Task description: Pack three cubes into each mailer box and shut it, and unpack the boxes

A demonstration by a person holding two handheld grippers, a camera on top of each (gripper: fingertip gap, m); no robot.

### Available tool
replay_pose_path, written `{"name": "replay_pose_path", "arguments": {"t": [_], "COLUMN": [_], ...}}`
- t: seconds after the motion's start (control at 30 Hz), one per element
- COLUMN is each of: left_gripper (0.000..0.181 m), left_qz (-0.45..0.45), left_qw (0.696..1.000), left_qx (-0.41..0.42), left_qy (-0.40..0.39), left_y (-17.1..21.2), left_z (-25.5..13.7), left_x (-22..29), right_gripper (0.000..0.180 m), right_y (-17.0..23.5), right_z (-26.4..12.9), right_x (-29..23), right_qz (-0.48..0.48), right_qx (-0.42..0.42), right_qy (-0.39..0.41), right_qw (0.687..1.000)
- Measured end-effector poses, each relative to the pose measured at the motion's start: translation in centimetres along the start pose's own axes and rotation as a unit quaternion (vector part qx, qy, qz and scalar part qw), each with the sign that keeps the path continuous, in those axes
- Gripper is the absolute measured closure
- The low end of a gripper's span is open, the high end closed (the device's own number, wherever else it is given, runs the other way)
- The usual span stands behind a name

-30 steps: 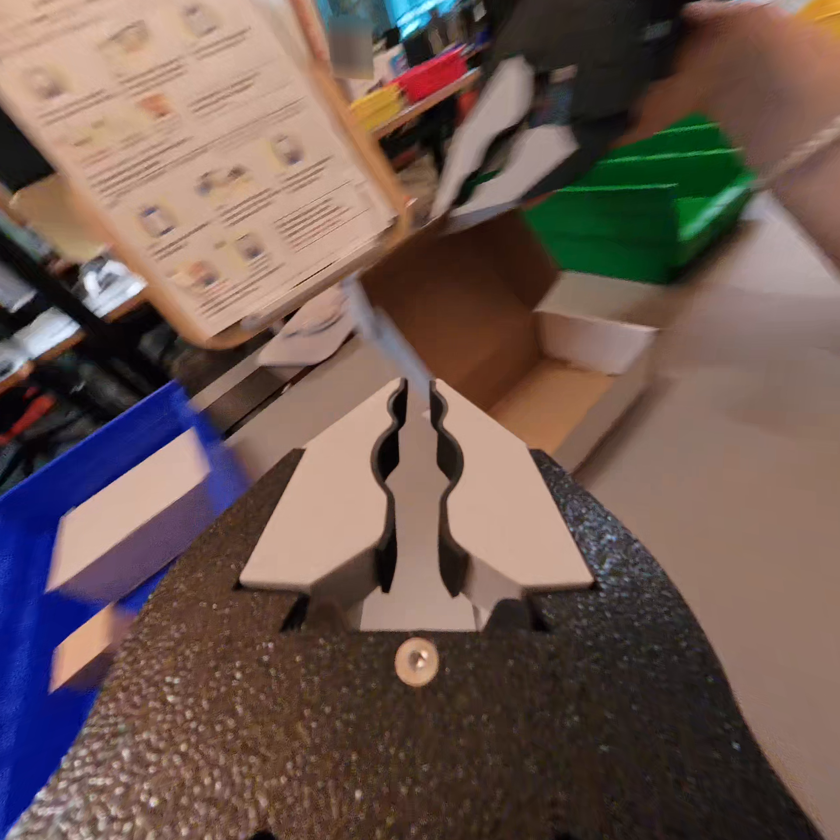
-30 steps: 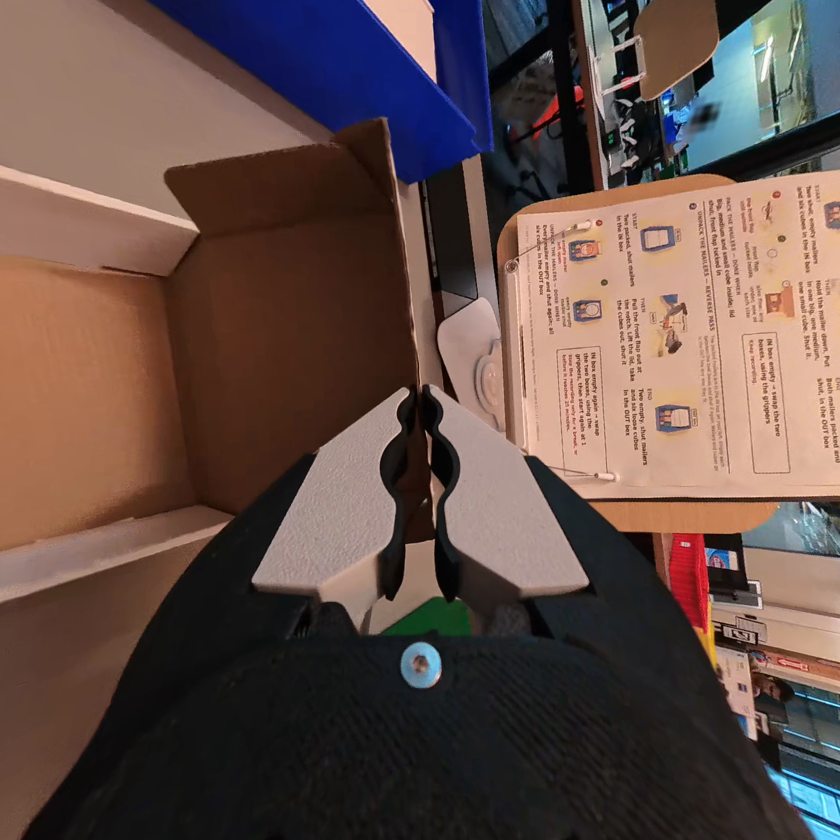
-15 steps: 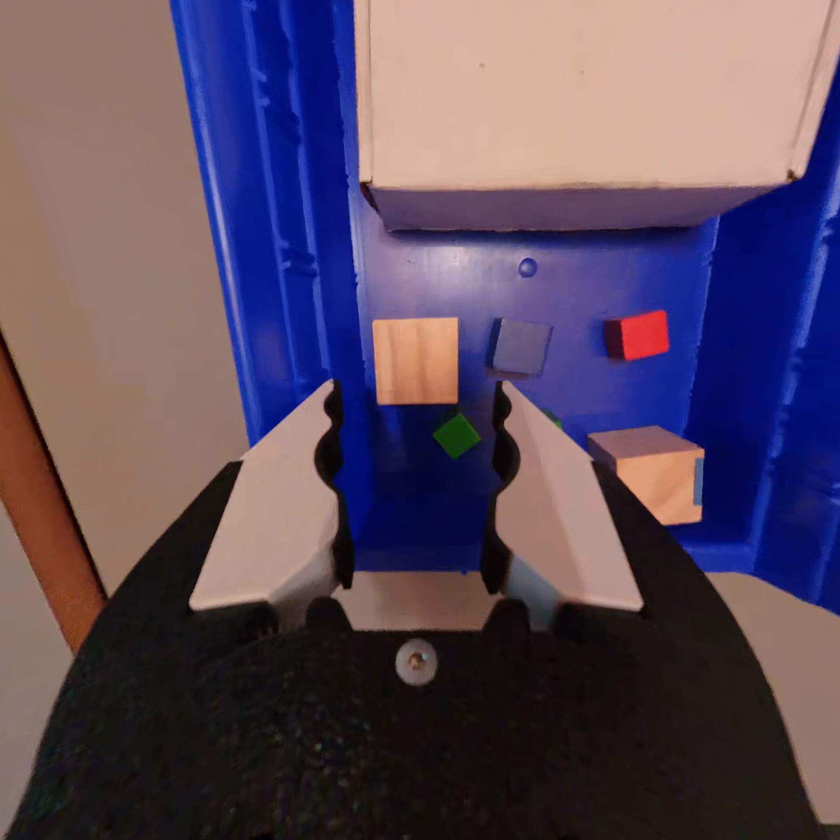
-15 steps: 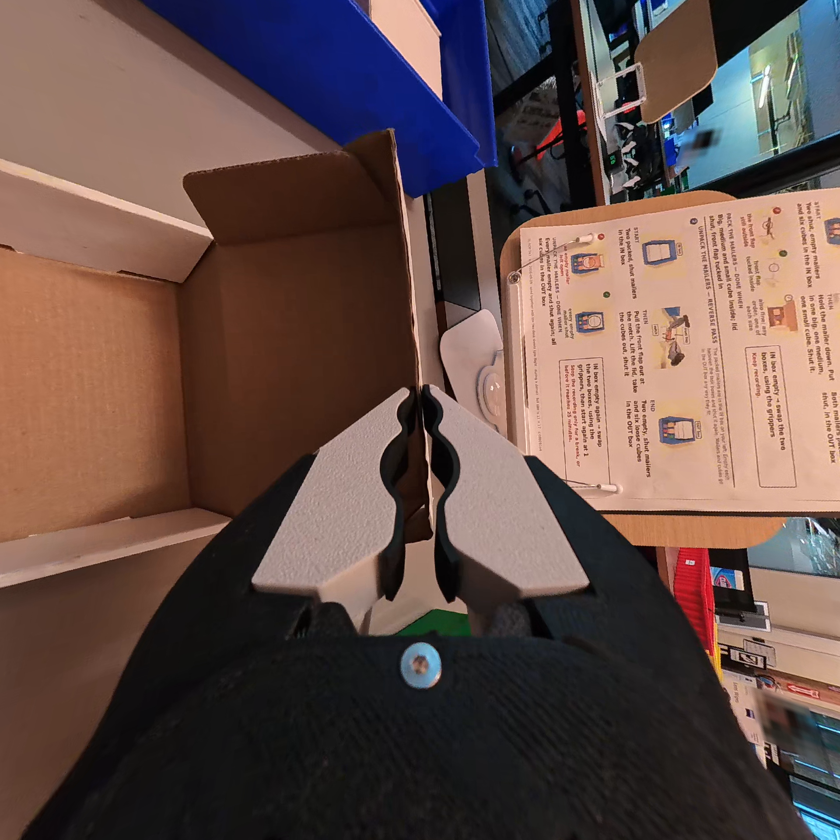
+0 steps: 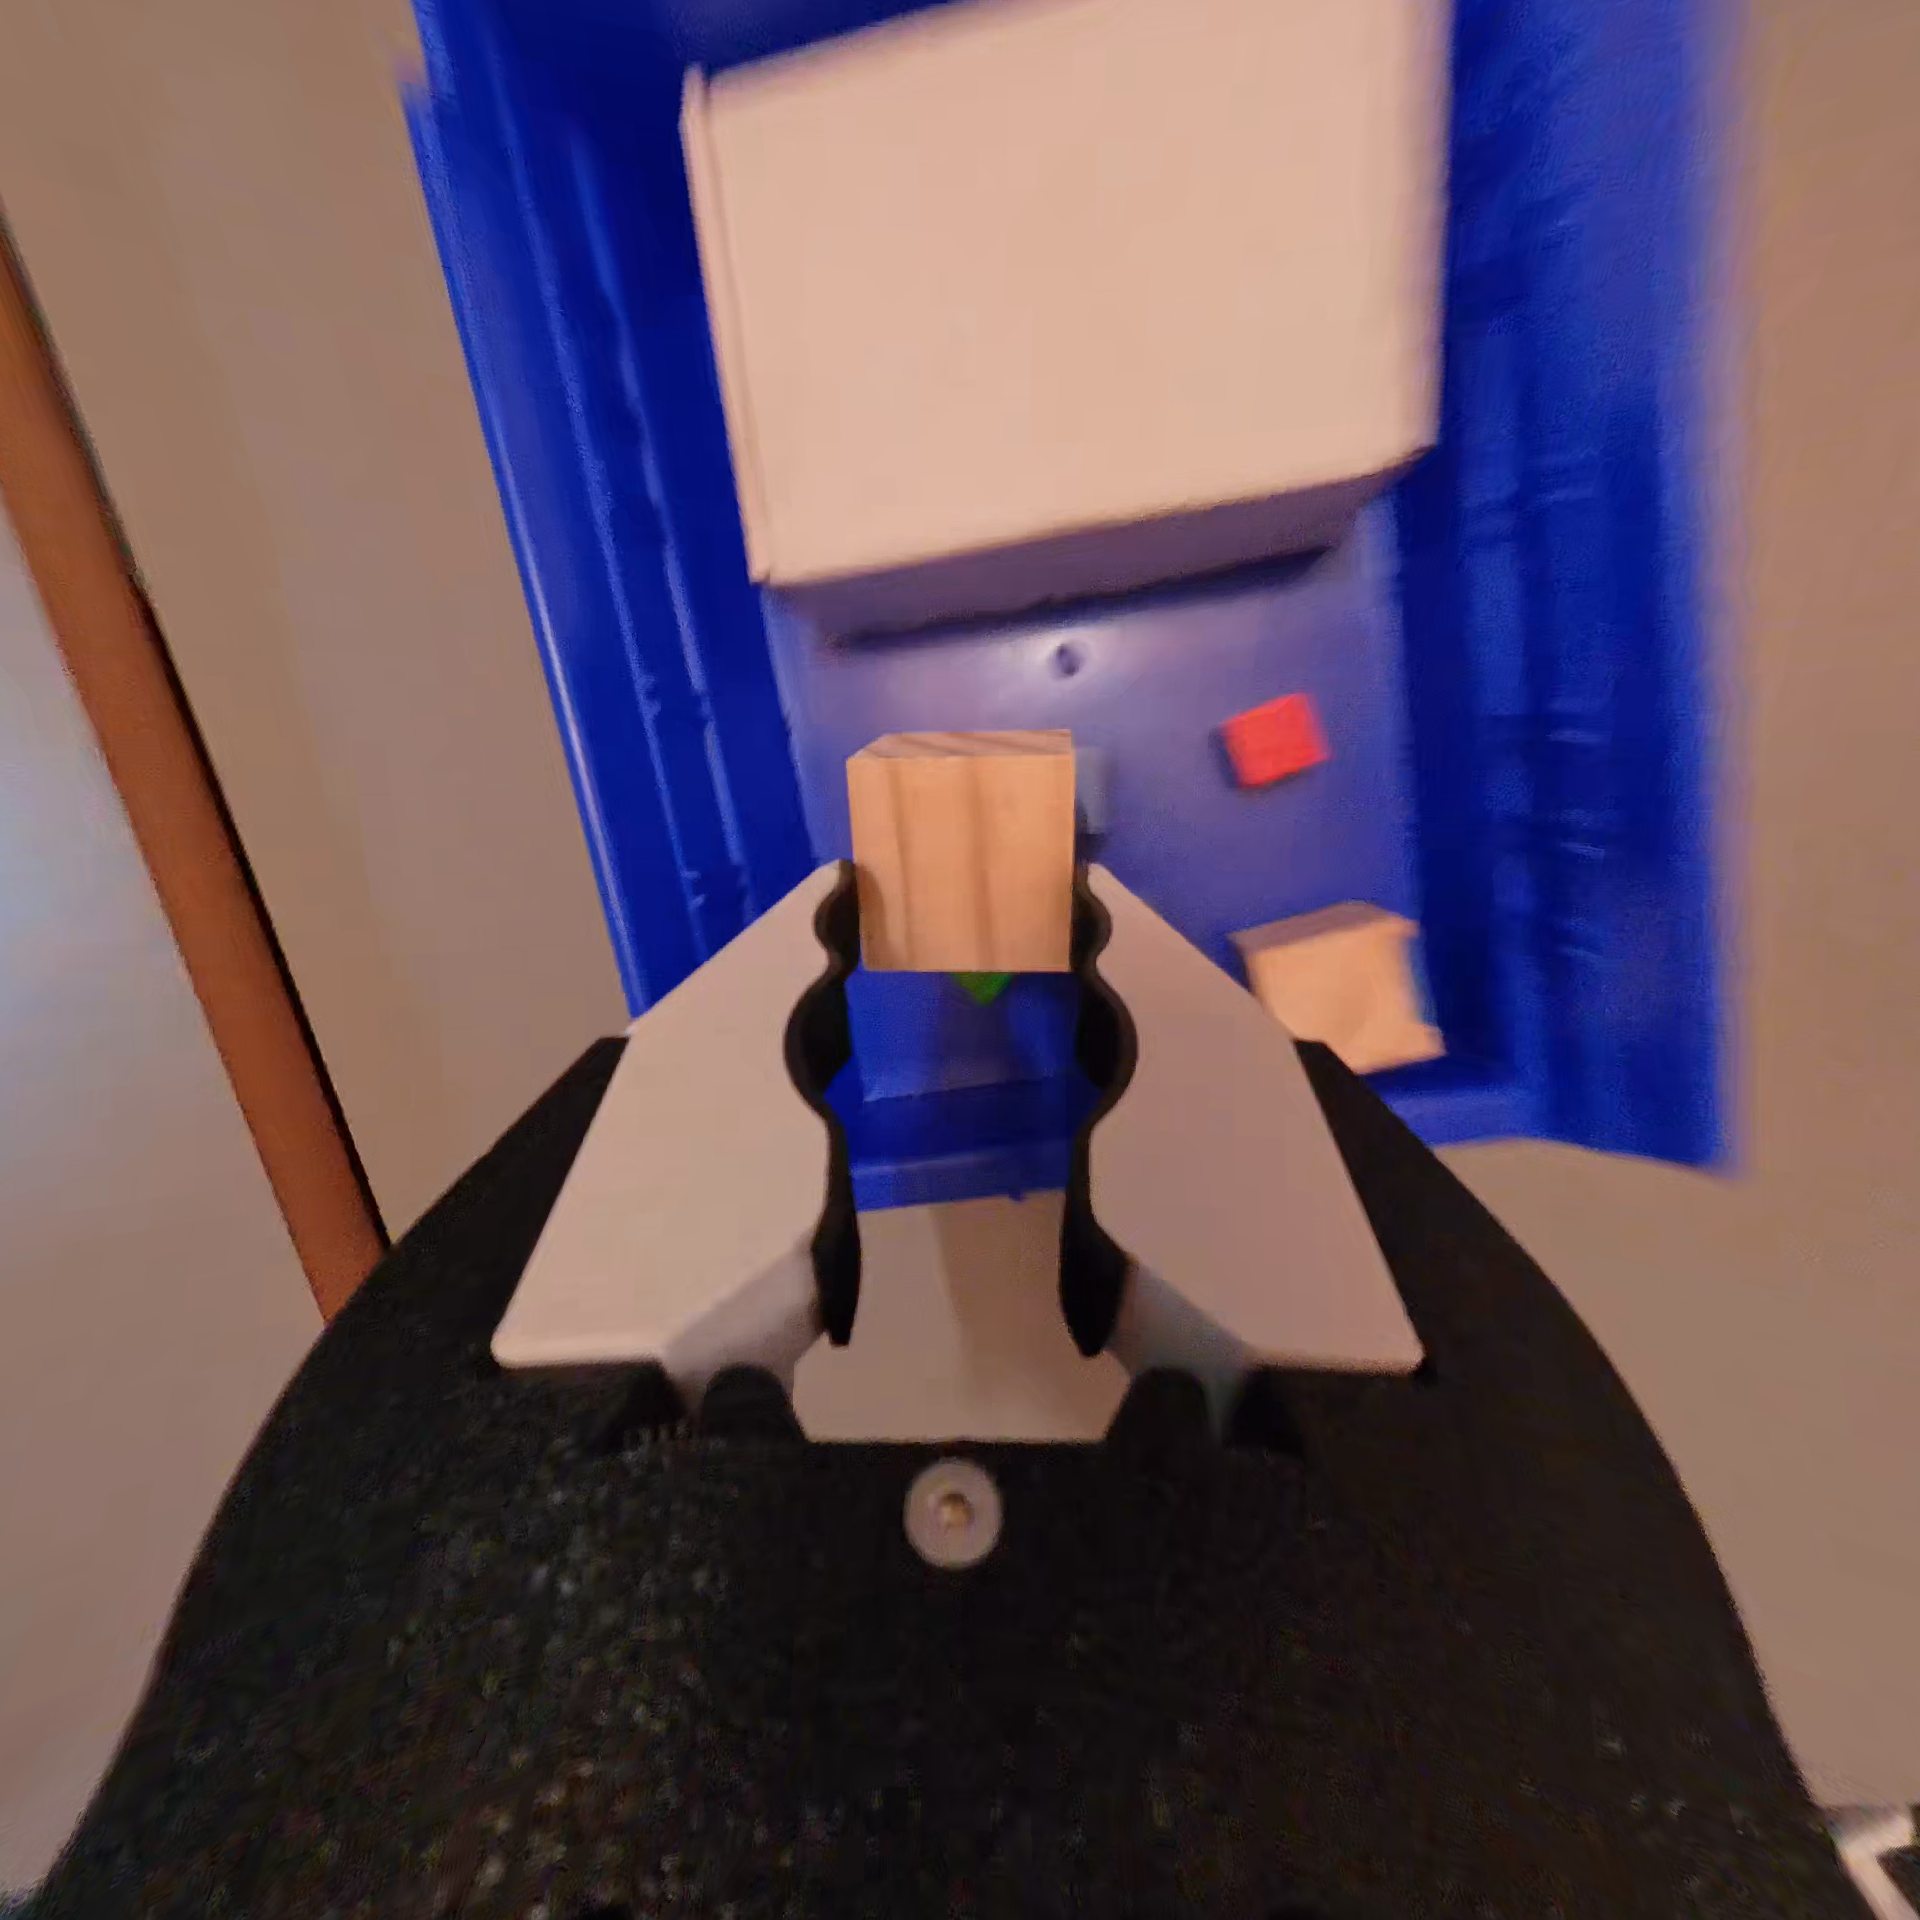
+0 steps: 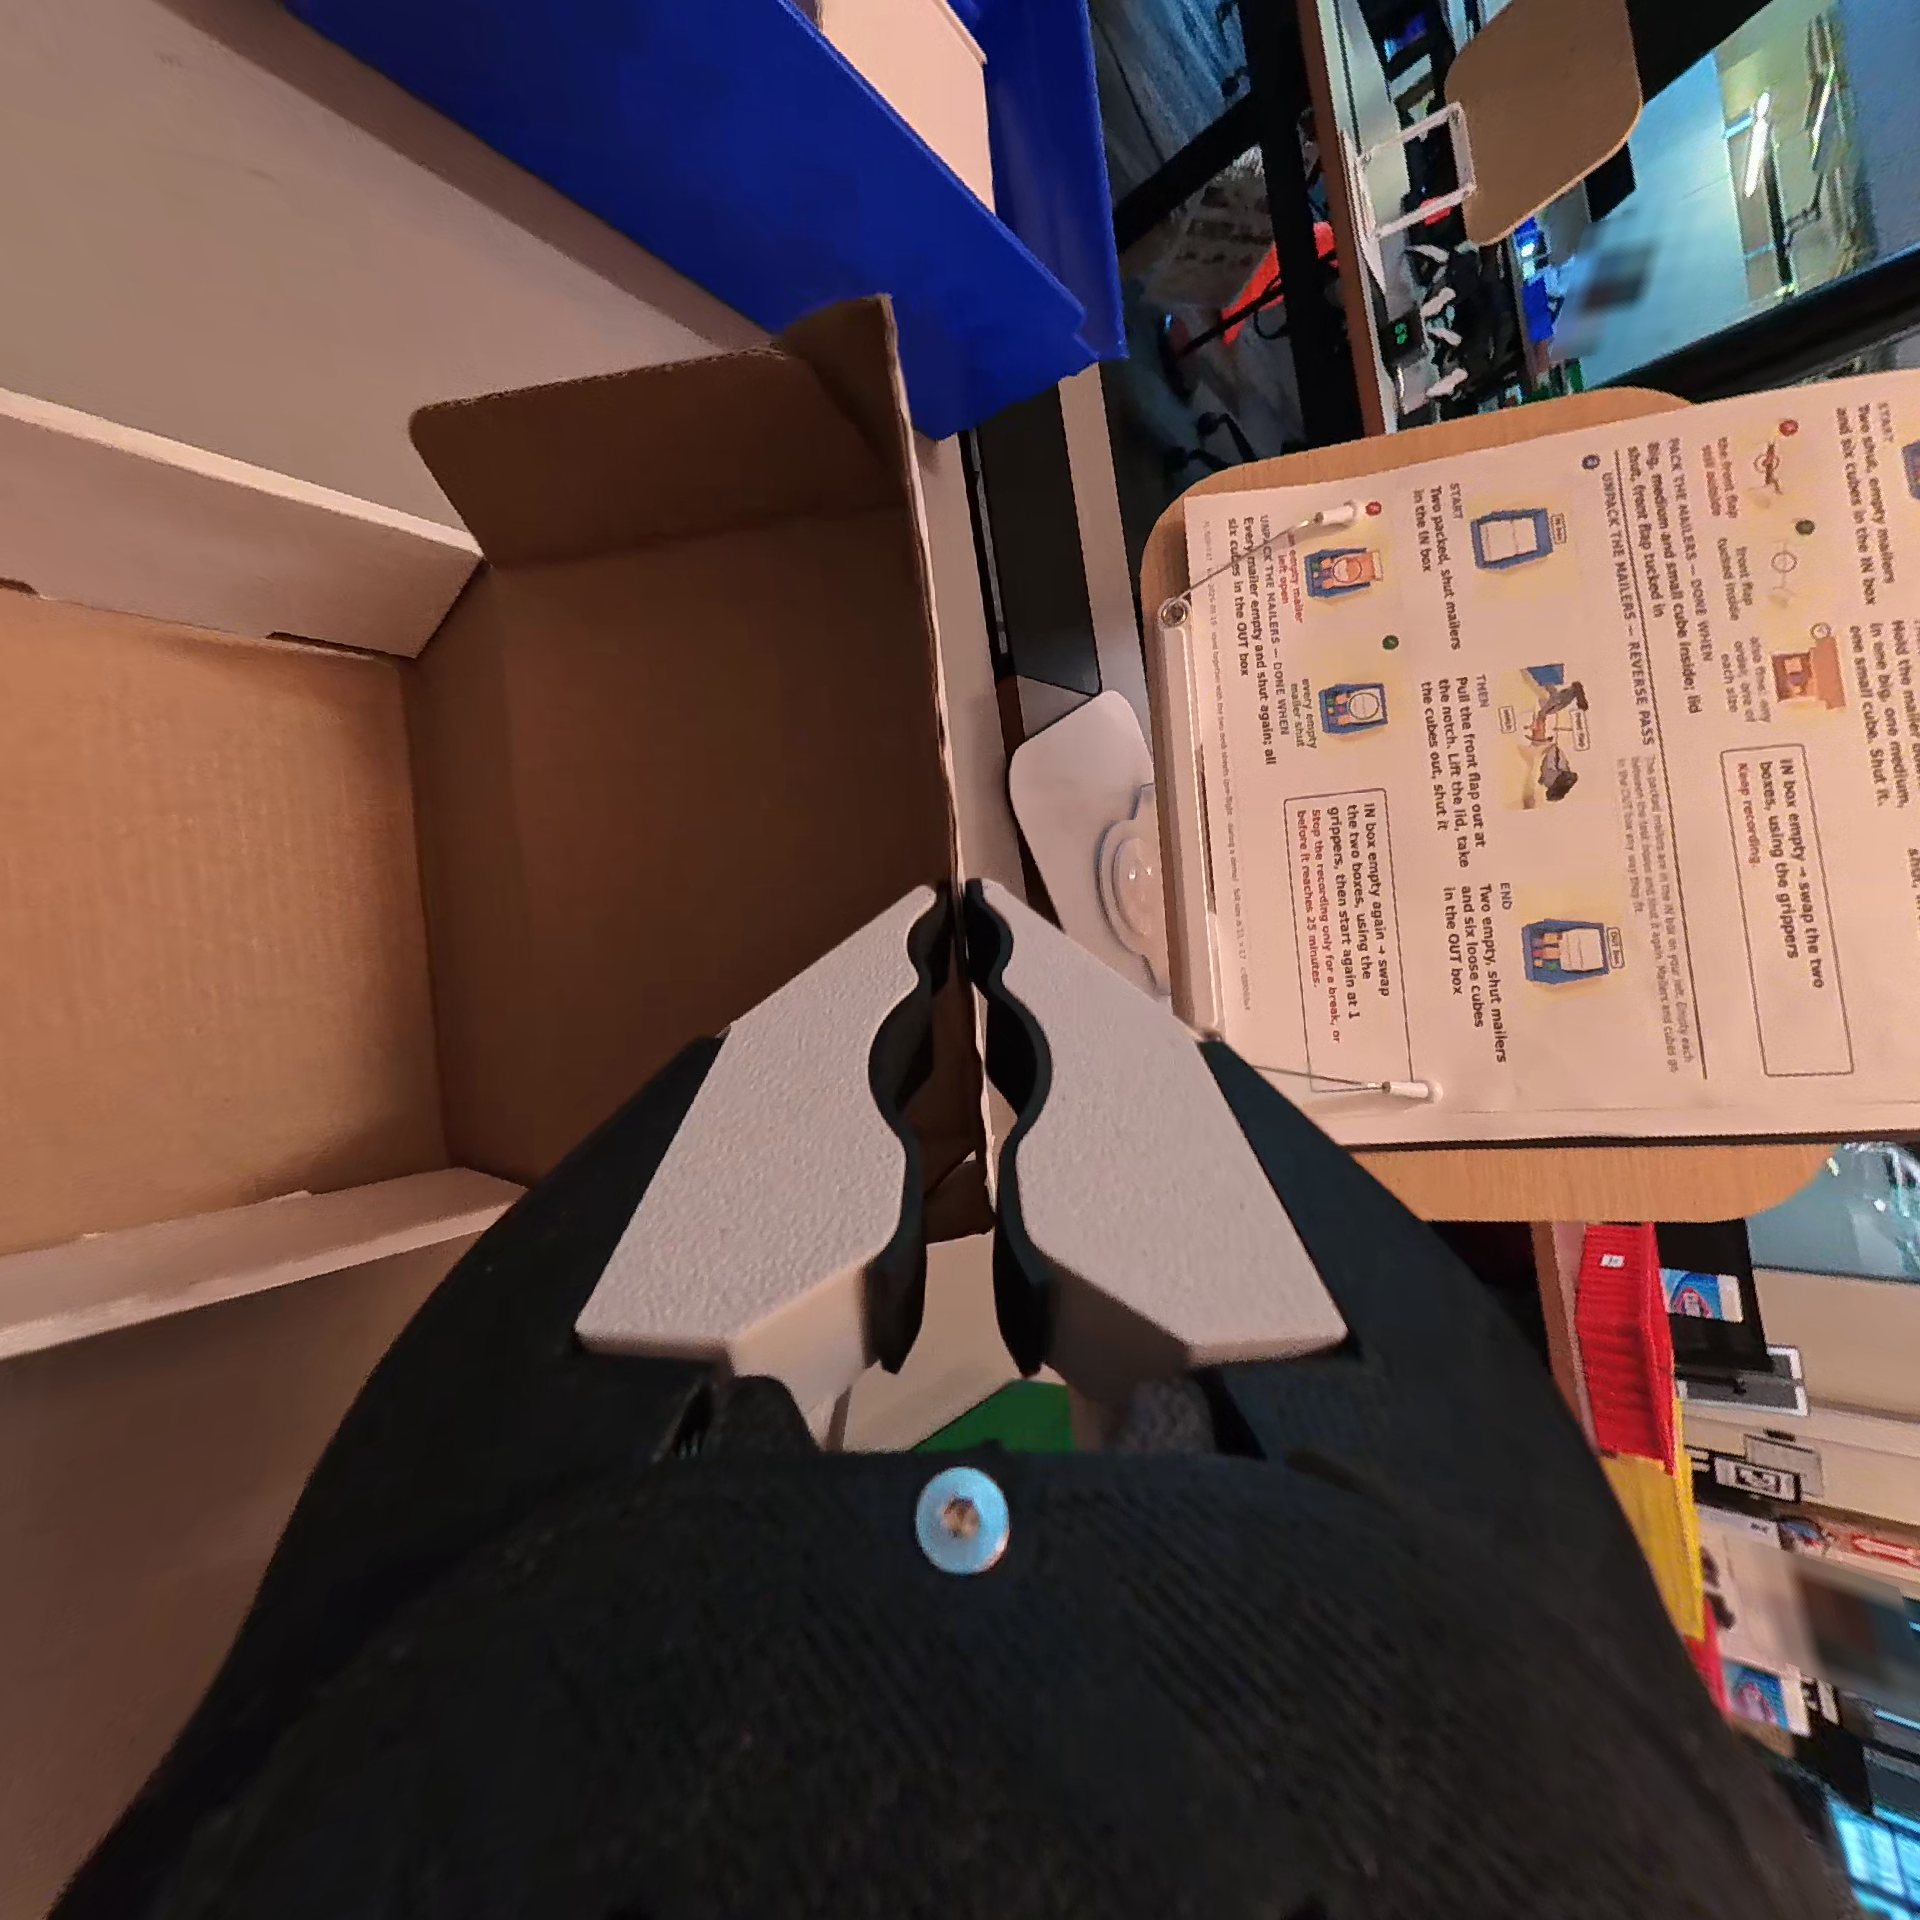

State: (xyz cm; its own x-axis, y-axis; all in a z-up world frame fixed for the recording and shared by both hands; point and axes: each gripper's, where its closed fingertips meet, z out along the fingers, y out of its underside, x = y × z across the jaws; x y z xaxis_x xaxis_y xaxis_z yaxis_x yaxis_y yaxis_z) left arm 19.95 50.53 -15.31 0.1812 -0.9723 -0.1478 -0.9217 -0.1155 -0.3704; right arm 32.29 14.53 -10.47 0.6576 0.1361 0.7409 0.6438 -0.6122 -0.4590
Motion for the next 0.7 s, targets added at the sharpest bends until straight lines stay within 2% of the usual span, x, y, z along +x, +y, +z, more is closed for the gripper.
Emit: {"name": "replay_pose_path", "arguments": {"t": [0.07, 0.1, 0.17, 0.23, 0.3, 0.43, 0.57, 0.7], "left_gripper": [0.143, 0.143, 0.143, 0.143, 0.143, 0.142, 0.142, 0.142], "left_qz": [0.047, 0.076, 0.154, 0.238, 0.292, 0.353, 0.34, 0.317], "left_qw": [0.994, 0.984, 0.947, 0.905, 0.894, 0.906, 0.928, 0.94], "left_qx": [0.093, 0.139, 0.204, 0.22, 0.214, 0.147, 0.087, 0.069], "left_qy": [0.033, 0.075, 0.197, 0.274, 0.263, 0.18, 0.122, 0.102], "left_y": [-1.6, -2.0, -1.5, 0.7, 1.9, 2.8, 3.1, 3.6], "left_z": [-5.4, -8.2, -13.0, -15.3, -14.3, -7.2, -1.1, 1.1], "left_x": [3.9, 7.2, 15.7, 23.5, 28.7, 34.0, 35.0, 34.3], "right_gripper": [0.179, 0.179, 0.179, 0.179, 0.179, 0.178, 0.179, 0.179], "right_y": [0.1, 0.1, 0.0, -0.2, -0.2, -0.1, -0.2, 0.2], "right_z": [0.1, 0.1, 0.1, 0.2, 0.2, 0.2, 0.0, -0.3], "right_x": [0.1, 0.1, 0.0, 0.0, 0.0, 0.0, -0.1, 0.0], "right_qz": [0.011, 0.012, 0.011, 0.017, 0.018, 0.025, 0.025, 0.029], "right_qx": [-0.006, -0.007, -0.007, -0.008, -0.011, -0.016, -0.018, -0.021], "right_qy": [0.001, 0.001, -0.001, -0.001, 0.0, 0.001, 0.005, 0.007], "right_qw": [1.0, 1.0, 1.0, 1.0, 1.0, 1.0, 1.0, 0.999]}}
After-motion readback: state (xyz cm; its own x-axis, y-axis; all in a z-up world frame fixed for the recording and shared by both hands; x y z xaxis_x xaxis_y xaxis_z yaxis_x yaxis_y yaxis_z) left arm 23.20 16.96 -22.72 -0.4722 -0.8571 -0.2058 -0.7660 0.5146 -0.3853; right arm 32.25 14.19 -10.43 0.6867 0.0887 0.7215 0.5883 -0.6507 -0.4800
